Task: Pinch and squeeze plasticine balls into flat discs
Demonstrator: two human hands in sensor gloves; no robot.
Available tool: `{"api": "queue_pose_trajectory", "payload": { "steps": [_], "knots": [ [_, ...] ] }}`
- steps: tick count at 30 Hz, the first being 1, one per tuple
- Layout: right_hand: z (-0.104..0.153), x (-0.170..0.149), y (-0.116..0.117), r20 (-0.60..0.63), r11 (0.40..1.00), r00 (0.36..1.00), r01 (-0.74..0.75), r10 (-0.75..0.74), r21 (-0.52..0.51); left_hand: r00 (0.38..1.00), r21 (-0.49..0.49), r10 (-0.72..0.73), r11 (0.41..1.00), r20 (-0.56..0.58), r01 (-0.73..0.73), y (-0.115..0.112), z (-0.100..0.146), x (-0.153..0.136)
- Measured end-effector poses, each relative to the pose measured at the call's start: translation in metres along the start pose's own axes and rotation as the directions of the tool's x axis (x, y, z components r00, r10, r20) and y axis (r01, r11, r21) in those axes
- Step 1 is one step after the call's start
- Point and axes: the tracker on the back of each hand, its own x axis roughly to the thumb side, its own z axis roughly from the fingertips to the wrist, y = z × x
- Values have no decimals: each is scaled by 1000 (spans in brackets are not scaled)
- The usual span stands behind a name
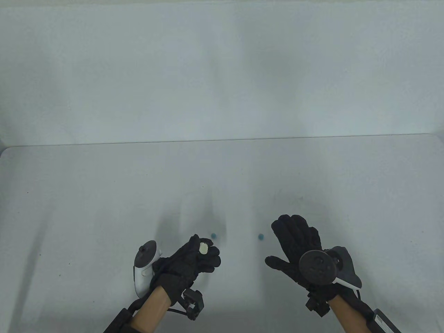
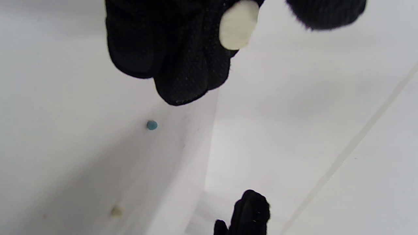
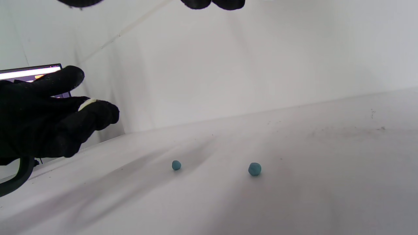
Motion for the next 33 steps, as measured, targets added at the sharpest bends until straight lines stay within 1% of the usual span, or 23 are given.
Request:
{"api": "queue_pose_trajectory", "payload": {
  "steps": [4, 8, 12, 13, 15, 17, 19, 21, 22, 23, 24, 27, 32, 33],
  "knots": [
    [0, 0, -1, 0, 1000, 1000, 3, -3, -3, 992, 14, -128, 992, 5, 128, -2, 0, 6],
    [0, 0, -1, -1, 1000, 1000, 1, -1, -4, 991, 14, -134, 991, 12, 134, -5, 0, 8],
    [0, 0, 0, -1, 1000, 1000, -4, 4, 0, 977, 28, -207, 978, 50, 206, -5, 1, 15],
    [0, 0, -1, 0, 1000, 1000, -4, 4, -2, 972, 46, -227, 973, 54, 224, -5, 2, 16],
    [0, 0, -1, 1, 1000, 1000, 1, -1, -5, 977, 51, -207, 977, 43, 205, -4, 3, 16],
    [0, 0, -1, 0, 1000, 1000, -2, 2, -2, 988, 69, -155, 986, -4, 155, -2, 3, 11],
    [0, 1, -1, 0, 1000, 1000, -2, 2, -9, 995, 61, -90, 994, -47, 93, -1, 3, 5],
    [0, 0, -1, 1, 1000, 1000, 2, -2, -11, 998, 32, -60, 998, -30, 61, -1, 3, 2],
    [0, 0, -1, 0, 1000, 1000, 1, -1, -7, 999, -12, -39, 999, -20, 39, -1, 2, 2],
    [0, 0, -1, 0, 1000, 1000, -1, 1, -7, 1000, -33, -9, 999, -11, 9, -2, 2, 2],
    [0, 0, -1, 0, 1000, 1000, -1, 0, -8, 1000, -35, 3, 999, -6, -3, -2, 2, 2],
    [0, 0, -1, 1, 1000, 1000, 2, -2, -10, 1000, -7, -24, 1000, -7, 24, -2, 3, 2],
    [0, 0, -1, 2, 1000, 1000, 1, -1, -11, 991, 70, -124, 989, -42, 127, 0, 4, 5],
    [0, 0, -1, 2, 1000, 1000, 3, -3, -8, 990, 69, -138, 988, -43, 140, 0, 5, 6]
  ]
}}
